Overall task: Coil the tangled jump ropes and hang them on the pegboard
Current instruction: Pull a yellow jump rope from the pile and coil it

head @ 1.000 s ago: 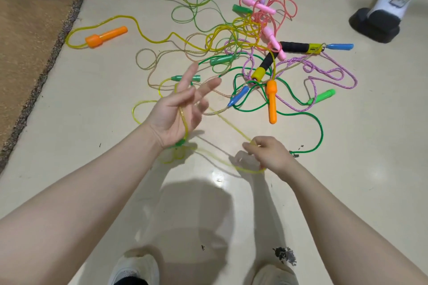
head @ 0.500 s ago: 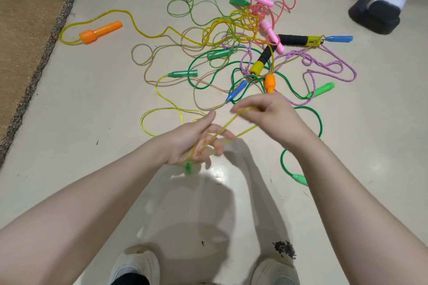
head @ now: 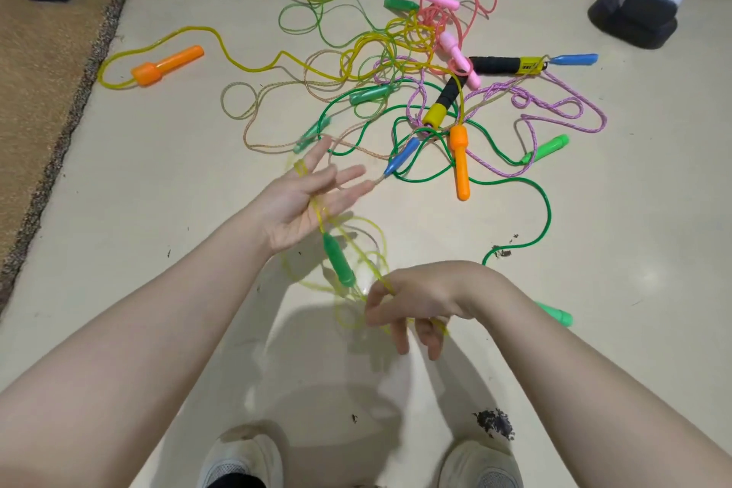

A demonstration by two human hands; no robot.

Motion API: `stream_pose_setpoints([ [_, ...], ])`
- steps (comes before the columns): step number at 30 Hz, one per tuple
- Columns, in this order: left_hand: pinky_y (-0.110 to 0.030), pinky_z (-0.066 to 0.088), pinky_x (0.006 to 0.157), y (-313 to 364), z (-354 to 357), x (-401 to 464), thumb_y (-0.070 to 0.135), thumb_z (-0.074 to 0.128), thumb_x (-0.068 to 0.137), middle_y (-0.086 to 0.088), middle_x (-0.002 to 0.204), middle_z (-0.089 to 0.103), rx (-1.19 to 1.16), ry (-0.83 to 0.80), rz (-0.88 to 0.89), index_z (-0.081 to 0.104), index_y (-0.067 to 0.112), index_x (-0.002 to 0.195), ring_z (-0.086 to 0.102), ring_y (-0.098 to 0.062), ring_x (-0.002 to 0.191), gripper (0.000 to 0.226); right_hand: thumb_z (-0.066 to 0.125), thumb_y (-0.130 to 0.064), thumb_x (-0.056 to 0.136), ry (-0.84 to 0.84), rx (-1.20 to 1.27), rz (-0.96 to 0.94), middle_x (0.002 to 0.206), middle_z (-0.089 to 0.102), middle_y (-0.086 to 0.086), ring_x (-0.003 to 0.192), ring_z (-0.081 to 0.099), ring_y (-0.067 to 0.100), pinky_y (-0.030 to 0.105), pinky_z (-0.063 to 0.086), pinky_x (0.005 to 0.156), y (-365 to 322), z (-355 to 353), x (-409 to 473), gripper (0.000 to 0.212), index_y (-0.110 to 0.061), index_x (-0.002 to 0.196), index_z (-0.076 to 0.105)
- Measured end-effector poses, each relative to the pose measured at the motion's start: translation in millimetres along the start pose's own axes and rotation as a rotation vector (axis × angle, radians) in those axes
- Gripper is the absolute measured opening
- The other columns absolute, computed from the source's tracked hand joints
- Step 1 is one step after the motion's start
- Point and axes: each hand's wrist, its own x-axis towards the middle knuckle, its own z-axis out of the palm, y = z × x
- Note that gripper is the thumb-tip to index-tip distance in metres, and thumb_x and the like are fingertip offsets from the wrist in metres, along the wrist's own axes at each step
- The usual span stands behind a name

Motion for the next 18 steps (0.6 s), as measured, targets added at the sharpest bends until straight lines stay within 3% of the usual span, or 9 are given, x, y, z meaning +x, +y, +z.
stream_pose_setpoints([
  [2, -0.041, 0.058, 0.07, -10.8, -15.1, -1.2, 0.001, 0.036, 0.098, -0.022, 0.131, 0.048, 0.147, 0.163, -0.032, 0.022, 0.034, 0.147, 0.067, -0.035, 0.087, 0.06, 0.055, -0.023, 0.093, -0.055, -0.099, 0.004, 0.067, 0.058, 0.008, 0.032, 0.044, 0.012, 0.024, 0.051, 0.044, -10.5, 0.9, -11.0, 0.029, -0.012, 0.12, 0.052],
  [4, -0.04, 0.059, 0.065, -18.1, -25.9, -6.0, 0.009, 0.036, 0.1, -0.019, 0.131, 0.048, 0.275, 0.201, -0.123, 0.019, 0.037, 0.147, 0.066, -0.033, 0.084, 0.057, 0.058, -0.018, 0.091, -0.008, -0.161, -0.175, 0.059, 0.054, 0.0, 0.034, 0.044, 0.007, 0.02, 0.047, 0.043, -22.1, -1.1, -22.9, 0.02, -0.015, 0.11, 0.06],
  [7, -0.022, 0.051, 0.042, -19.8, -17.8, -19.3, 0.036, 0.033, 0.1, -0.016, 0.104, 0.065, 0.466, 0.085, -0.297, 0.032, 0.029, 0.142, 0.064, -0.019, 0.05, 0.043, 0.061, -0.013, 0.088, 0.392, -0.086, -0.505, 0.052, 0.054, -0.014, 0.048, 0.048, -0.002, 0.017, 0.043, 0.051, -31.7, -17.1, -32.0, 0.014, -0.019, 0.076, 0.065],
  [9, -0.015, 0.036, 0.032, -15.8, -4.5, -25.7, 0.061, 0.023, 0.092, -0.016, 0.094, 0.071, 0.567, -0.083, -0.427, 0.053, 0.025, 0.128, 0.045, -0.012, 0.032, 0.059, 0.065, -0.011, 0.084, 0.743, 0.081, -0.632, 0.05, 0.054, -0.017, 0.05, 0.046, -0.004, 0.01, 0.035, 0.053, -26.7, -35.6, -31.3, 0.019, -0.021, 0.069, 0.061],
  [11, -0.014, 0.026, 0.028, -11.9, 4.3, -26.2, 0.078, 0.02, 0.076, -0.016, 0.086, 0.072, 0.529, -0.32, -0.498, 0.066, 0.025, 0.115, 0.034, -0.008, 0.025, 0.08, 0.07, -0.013, 0.081, 0.947, 0.255, -0.667, 0.054, 0.049, -0.012, 0.052, 0.041, 0.0, 0.012, 0.032, 0.053, -17.1, -47.9, -27.3, 0.018, -0.019, 0.067, 0.06],
  [13, -0.012, 0.027, 0.029, -8.9, 12.2, -22.4, 0.075, 0.031, 0.076, -0.016, 0.086, 0.071, 0.369, -0.662, -0.538, 0.064, 0.022, 0.119, 0.04, -0.004, 0.026, 0.076, 0.068, -0.018, 0.083, 0.976, 0.386, -0.641, 0.06, 0.045, -0.003, 0.058, 0.041, 0.008, 0.019, 0.033, 0.057, -6.5, -47.0, -18.2, 0.02, -0.017, 0.067, 0.057],
  [15, -0.014, 0.033, 0.035, -4.8, 18.2, -19.5, 0.048, 0.038, 0.094, -0.02, 0.103, 0.067, 0.119, -0.934, -0.531, 0.049, 0.013, 0.134, 0.054, -0.006, 0.037, 0.054, 0.061, -0.021, 0.088, 0.922, 0.438, -0.593, 0.06, 0.048, -0.002, 0.055, 0.043, 0.008, 0.018, 0.036, 0.055, 2.2, -37.4, -5.4, 0.025, -0.015, 0.065, 0.055],
  [16, -0.014, 0.035, 0.036, -2.9, 21.3, -19.7, 0.035, 0.041, 0.097, -0.019, 0.108, 0.066, 0.05, -0.945, -0.474, 0.046, 0.013, 0.137, 0.058, -0.006, 0.042, 0.046, 0.057, -0.023, 0.091, 0.865, 0.453, -0.567, 0.059, 0.048, -0.001, 0.052, 0.043, 0.008, 0.018, 0.037, 0.053, 5.8, -31.6, 0.2, 0.028, -0.014, 0.065, 0.054],
  [18, -0.009, 0.036, 0.031, 4.0, 24.9, -19.4, 0.027, 0.061, 0.087, -0.01, 0.105, 0.069, 0.04, -0.754, -0.288, 0.055, 0.021, 0.13, 0.056, -0.002, 0.038, 0.044, 0.046, -0.026, 0.097, 0.676, 0.467, -0.508, 0.055, 0.047, 0.002, 0.048, 0.044, 0.01, 0.021, 0.037, 0.051, 14.2, -22.8, 8.1, 0.034, -0.012, 0.066, 0.052],
])
